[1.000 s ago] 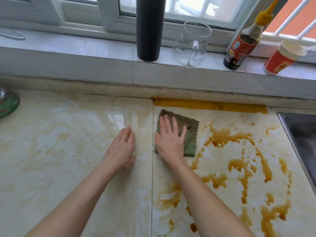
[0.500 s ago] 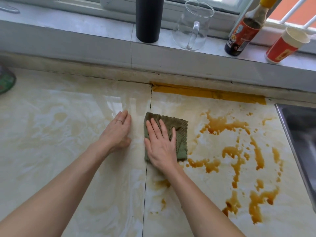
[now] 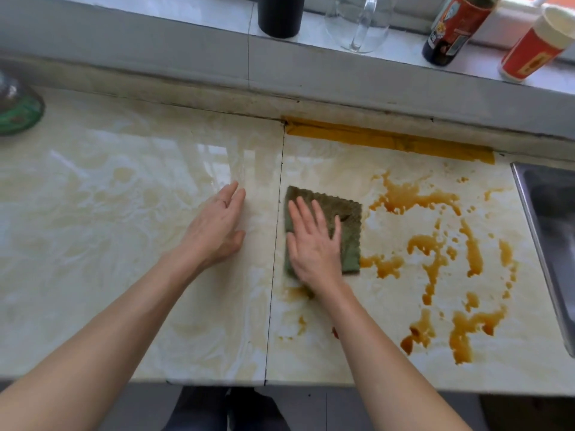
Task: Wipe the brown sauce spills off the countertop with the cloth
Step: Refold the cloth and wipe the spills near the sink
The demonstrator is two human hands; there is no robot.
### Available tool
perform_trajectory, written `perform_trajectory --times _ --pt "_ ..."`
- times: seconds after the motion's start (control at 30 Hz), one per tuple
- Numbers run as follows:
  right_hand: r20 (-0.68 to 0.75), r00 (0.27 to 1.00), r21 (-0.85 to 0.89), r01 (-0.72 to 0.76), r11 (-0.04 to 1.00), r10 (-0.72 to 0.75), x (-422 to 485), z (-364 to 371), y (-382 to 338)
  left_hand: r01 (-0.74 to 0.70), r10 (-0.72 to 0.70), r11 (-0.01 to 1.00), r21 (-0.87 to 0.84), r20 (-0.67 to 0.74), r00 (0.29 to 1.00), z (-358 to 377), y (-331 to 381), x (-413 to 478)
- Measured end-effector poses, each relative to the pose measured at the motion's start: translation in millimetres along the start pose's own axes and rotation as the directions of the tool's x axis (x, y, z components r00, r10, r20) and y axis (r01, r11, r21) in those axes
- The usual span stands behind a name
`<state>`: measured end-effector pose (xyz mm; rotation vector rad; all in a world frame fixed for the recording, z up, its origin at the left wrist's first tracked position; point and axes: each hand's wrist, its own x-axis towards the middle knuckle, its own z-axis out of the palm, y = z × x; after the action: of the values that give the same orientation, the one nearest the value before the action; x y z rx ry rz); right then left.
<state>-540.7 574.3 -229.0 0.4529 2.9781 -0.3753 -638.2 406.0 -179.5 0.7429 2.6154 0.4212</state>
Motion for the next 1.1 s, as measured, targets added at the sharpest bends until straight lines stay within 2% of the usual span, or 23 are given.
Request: perform_trajectory --times 0.1,0.2,0.3,0.33,0.4,0.47,0.5,0.57,0.63,0.67,0.7,0.77,0.83,0.87,0.97,1.03,1.1 --pt "0.024 0.994 0.011 -0.106 0.994 0.106 -2 4 -22 0.003 -0.002 0.999 -0.034 0.009 1.0 14 1 -22" --pt "0.056 0.998 0.059 0.026 0.998 -0.029 -25 11 -49 -0.022 0.022 1.0 -0.016 0.005 1.0 28 1 -32" --pt "0.12 0.981 0.187 0.125 0.974 -0.149 -33 6 -26 -0.041 0.041 0.999 0.015 -0.003 0.999 32 0 -34" --pt "0.12 0.984 0.232 0.1 0.968 -0.13 -30 3 -17 -0.045 0.045 0.999 0.014 0.002 0.999 31 -1 -34" --pt "0.103 0.995 0.261 -0.031 0.965 0.004 -23 0 -12 -0.048 0.048 0.999 0.022 0.019 0.999 30 0 -35" --pt "0.113 0.986 0.231 -0.146 0.962 0.123 -24 4 -34 -0.051 0.049 0.997 0.054 0.041 0.998 29 -1 -36" --pt "0.113 0.985 0.212 -0.15 0.966 0.128 -29 9 -50 -0.057 0.054 0.996 0.069 0.053 0.997 29 -2 -35" --pt "0.066 0.998 0.155 -0.018 0.988 0.008 -53 19 -71 -0.06 0.055 0.995 0.077 0.07 0.996 29 -3 -36" --pt "0.014 0.99 0.048 0.141 0.989 -0.142 -74 25 -60 -0.061 0.056 0.995 0.078 0.072 0.996 27 -4 -36" --pt "0.004 0.985 0.016 0.174 0.985 -0.174 -77 24 -47 -0.066 0.06 0.994 0.084 0.077 0.995 26 -4 -35" --pt "-0.003 0.987 -0.011 0.163 0.987 -0.163 -77 23 -33 -0.076 0.068 0.993 0.092 0.089 0.994 24 -5 -36" --pt "-0.031 0.999 -0.02 0.024 1.0 -0.025 -74 19 -14 -0.076 0.066 0.992 0.098 0.107 0.992 23 -5 -36" --pt "-0.039 0.994 0.003 -0.101 0.995 0.101 -72 20 -21 -0.068 0.057 0.993 0.101 0.103 0.993 24 -4 -36" --pt "-0.034 0.993 0.007 -0.111 0.994 0.111 -74 23 -33 -0.067 0.056 0.992 0.105 0.102 0.993 24 -4 -35" --pt "-0.022 0.998 0.004 0.058 0.998 -0.057 -99 33 -58 -0.075 0.061 0.989 0.127 0.107 0.992 26 -5 -34" --pt "-0.009 0.984 -0.031 0.175 0.984 -0.175 -110 33 -42 -0.083 0.066 0.987 0.14 0.118 0.991 26 -6 -34" --pt "-0.034 0.989 -0.056 0.139 0.989 -0.141 -109 30 -21 -0.091 0.073 0.985 0.146 0.128 0.989 25 -7 -34"
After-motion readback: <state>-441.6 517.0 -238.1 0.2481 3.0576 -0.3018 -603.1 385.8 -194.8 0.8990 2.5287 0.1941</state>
